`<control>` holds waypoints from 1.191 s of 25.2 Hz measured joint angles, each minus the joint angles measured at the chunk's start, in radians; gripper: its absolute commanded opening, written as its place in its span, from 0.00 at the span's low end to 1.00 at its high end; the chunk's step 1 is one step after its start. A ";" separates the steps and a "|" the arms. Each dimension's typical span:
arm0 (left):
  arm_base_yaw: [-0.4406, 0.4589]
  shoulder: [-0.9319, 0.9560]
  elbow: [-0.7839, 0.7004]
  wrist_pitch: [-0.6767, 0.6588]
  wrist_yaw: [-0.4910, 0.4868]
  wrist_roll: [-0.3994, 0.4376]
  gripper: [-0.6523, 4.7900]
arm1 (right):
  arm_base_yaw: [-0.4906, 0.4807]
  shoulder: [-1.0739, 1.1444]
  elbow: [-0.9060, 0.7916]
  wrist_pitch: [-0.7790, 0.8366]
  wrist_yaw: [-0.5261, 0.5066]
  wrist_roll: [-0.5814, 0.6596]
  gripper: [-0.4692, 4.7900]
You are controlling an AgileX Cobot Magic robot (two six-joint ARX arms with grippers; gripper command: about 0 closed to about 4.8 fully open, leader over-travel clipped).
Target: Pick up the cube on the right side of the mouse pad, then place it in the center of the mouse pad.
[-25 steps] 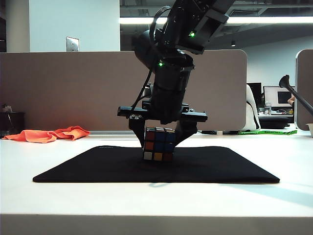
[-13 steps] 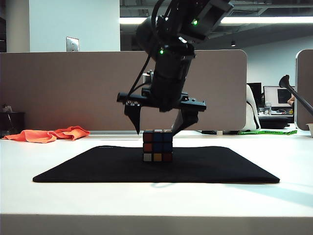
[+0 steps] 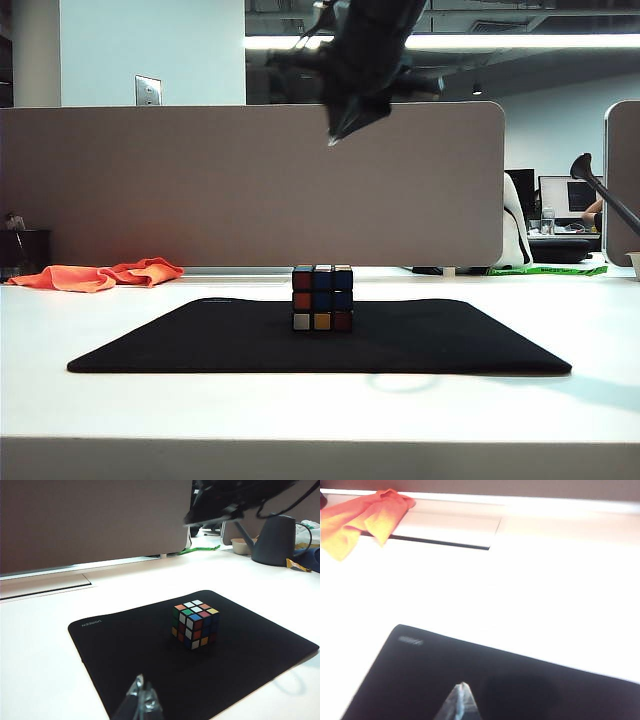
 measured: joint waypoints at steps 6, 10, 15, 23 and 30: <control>0.000 0.000 0.000 0.000 -0.051 -0.057 0.11 | -0.030 -0.085 -0.002 -0.002 -0.001 -0.129 0.08; 0.000 0.000 0.000 0.000 -0.205 -0.147 0.11 | -0.065 -0.137 -0.009 0.001 -0.001 -0.187 0.08; 0.000 0.000 0.000 -0.002 -0.378 -0.156 0.11 | -0.114 -0.185 -0.064 0.028 -0.037 -0.218 0.08; 0.000 0.000 0.000 -0.006 -0.517 -0.137 0.11 | -0.227 -0.415 -0.431 0.211 -0.080 -0.237 0.08; 0.000 0.000 0.000 -0.039 -0.477 -0.082 0.11 | -0.418 -0.682 -0.742 0.321 -0.275 -0.286 0.08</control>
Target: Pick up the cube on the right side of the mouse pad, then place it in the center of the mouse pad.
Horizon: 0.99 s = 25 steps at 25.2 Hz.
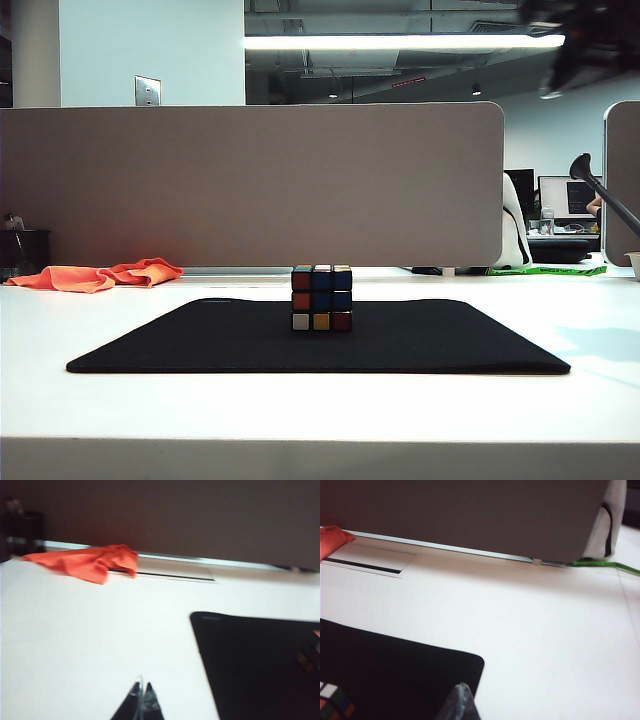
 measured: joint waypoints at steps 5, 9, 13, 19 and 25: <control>0.001 0.000 0.000 -0.001 0.021 0.040 0.11 | -0.116 -0.125 -0.089 0.014 -0.088 0.000 0.08; 0.002 0.000 0.000 0.002 0.015 0.092 0.11 | -0.172 -0.208 -0.133 0.021 -0.120 0.000 0.08; 0.006 0.000 0.000 0.014 -0.062 0.103 0.11 | -0.211 -0.270 -0.180 0.020 -0.138 -0.018 0.08; 0.007 0.000 0.000 0.026 -0.084 0.103 0.11 | -0.277 -0.394 -0.293 0.024 -0.174 -0.026 0.08; 0.007 0.000 0.000 0.027 -0.084 0.103 0.11 | -0.279 -0.575 -0.408 0.024 -0.176 -0.021 0.08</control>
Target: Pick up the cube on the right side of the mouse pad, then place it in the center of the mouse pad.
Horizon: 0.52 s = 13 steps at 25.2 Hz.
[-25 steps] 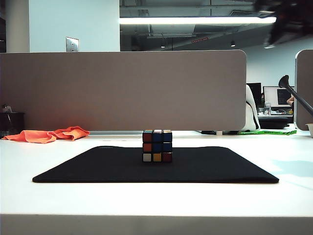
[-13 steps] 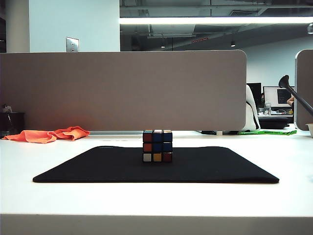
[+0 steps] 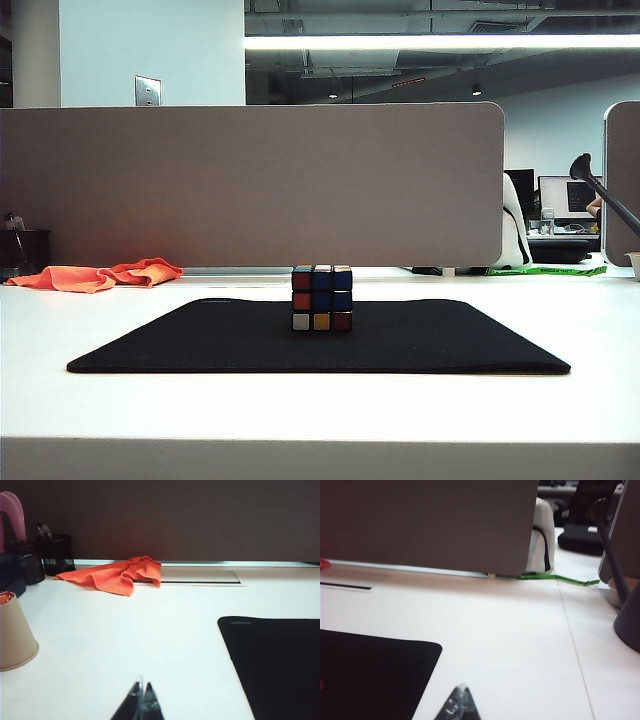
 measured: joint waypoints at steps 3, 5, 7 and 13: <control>0.000 0.000 0.000 -0.001 0.002 0.000 0.11 | 0.000 -0.095 -0.047 -0.012 0.020 0.005 0.08; 0.000 0.000 0.000 -0.005 0.003 0.000 0.11 | 0.000 -0.148 -0.072 -0.022 0.031 0.007 0.08; 0.000 0.000 0.000 -0.007 0.003 0.000 0.11 | 0.000 -0.195 -0.102 -0.022 0.032 0.007 0.08; 0.000 0.000 0.000 -0.007 0.003 0.000 0.11 | 0.000 -0.311 -0.193 -0.030 0.032 0.011 0.08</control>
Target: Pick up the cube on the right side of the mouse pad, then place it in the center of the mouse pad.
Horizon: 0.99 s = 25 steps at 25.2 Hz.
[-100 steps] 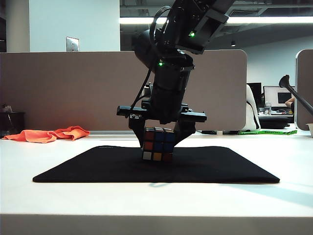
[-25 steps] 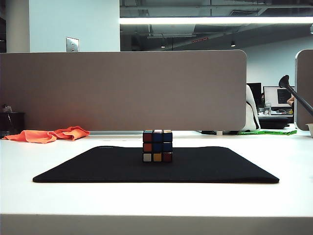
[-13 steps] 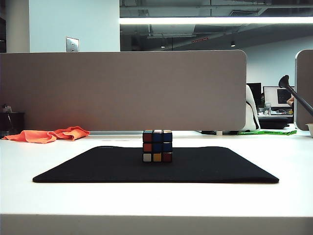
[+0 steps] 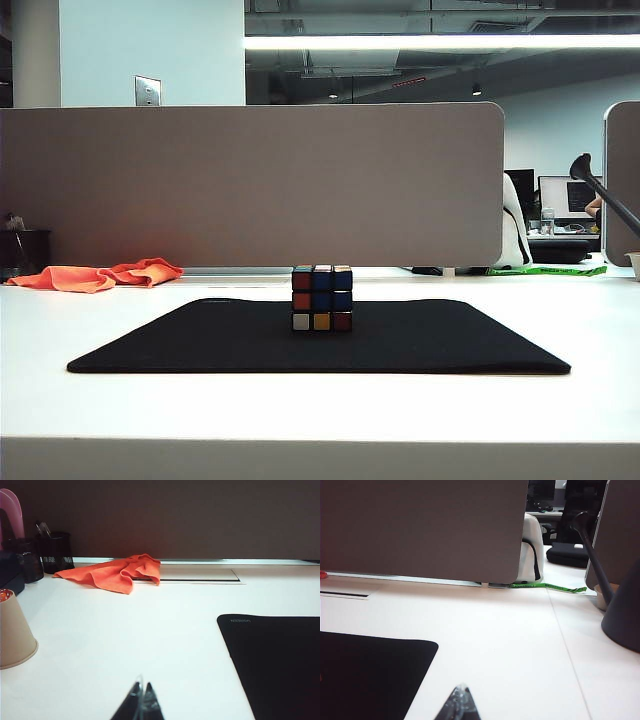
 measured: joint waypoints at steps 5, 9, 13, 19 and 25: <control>0.000 0.000 0.000 0.000 0.000 -0.021 0.11 | 0.000 -0.088 -0.059 -0.005 0.069 0.065 0.08; 0.000 0.000 0.000 0.000 0.000 -0.023 0.11 | 0.000 -0.103 -0.077 -0.016 0.077 0.072 0.08; 0.000 0.000 0.000 0.000 0.000 -0.023 0.11 | 0.000 -0.102 -0.101 -0.029 0.078 0.074 0.08; 0.000 0.000 0.000 0.000 0.000 -0.023 0.11 | 0.001 -0.102 -0.101 -0.030 0.075 0.082 0.08; 0.000 0.000 0.000 0.000 0.000 -0.023 0.11 | 0.011 -0.102 -0.101 -0.030 0.044 0.094 0.08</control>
